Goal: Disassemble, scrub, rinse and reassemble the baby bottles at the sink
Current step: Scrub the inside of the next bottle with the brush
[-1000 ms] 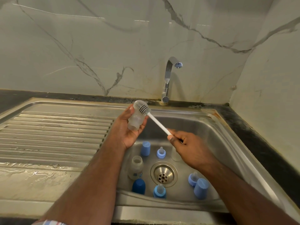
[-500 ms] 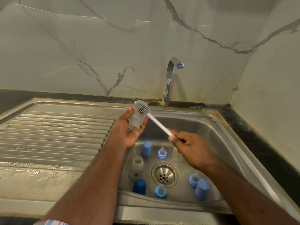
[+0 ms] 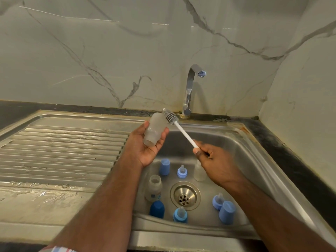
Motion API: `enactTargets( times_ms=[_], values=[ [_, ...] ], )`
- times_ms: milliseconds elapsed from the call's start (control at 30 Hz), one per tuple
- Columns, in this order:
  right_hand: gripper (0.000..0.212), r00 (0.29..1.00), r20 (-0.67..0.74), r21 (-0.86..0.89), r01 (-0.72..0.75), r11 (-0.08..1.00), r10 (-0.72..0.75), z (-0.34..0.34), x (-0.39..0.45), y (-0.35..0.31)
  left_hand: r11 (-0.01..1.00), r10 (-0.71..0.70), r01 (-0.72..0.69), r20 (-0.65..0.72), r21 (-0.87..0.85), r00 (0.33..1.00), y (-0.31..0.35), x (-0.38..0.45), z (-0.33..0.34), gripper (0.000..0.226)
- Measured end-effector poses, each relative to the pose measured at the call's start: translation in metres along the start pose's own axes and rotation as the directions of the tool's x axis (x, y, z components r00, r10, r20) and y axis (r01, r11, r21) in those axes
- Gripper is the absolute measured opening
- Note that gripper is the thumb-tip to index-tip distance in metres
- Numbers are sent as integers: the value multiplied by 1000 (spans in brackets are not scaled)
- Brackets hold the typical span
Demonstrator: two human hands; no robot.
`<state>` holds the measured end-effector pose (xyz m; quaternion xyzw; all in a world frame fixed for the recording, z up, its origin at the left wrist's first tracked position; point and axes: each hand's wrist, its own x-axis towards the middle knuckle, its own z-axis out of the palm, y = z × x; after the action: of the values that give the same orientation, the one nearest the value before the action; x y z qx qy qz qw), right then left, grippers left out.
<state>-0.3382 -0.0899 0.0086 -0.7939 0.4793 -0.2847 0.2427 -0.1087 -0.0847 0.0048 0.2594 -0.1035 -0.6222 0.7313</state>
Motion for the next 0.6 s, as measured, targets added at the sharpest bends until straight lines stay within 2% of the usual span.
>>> enactTargets(
  times_ms=[133, 267, 400, 500, 600],
  values=[
    [34, 998, 55, 31, 39, 999, -41, 1, -7, -2, 1000, -3, 3, 5, -9, 1000, 1, 1, 0, 43],
    [37, 1000, -4, -42, 20, 999, -20, -2, 1, 0, 999, -42, 42, 11, -5, 999, 0, -2, 1, 42],
    [33, 997, 57, -9, 50, 999, -49, -1, -5, -2, 1000, -9, 9, -3, 2, 1000, 0, 0, 1, 42],
    [36, 1000, 1, -77, 6, 997, -6, -5, 2, 0, 1000, -28, 28, -5, 5, 1000, 0, -1, 2, 43],
    [36, 1000, 9, -53, 24, 998, -24, -5, 0, -2, 999, -26, 26, 5, 22, 1000, -2, -2, 3, 43]
  ],
)
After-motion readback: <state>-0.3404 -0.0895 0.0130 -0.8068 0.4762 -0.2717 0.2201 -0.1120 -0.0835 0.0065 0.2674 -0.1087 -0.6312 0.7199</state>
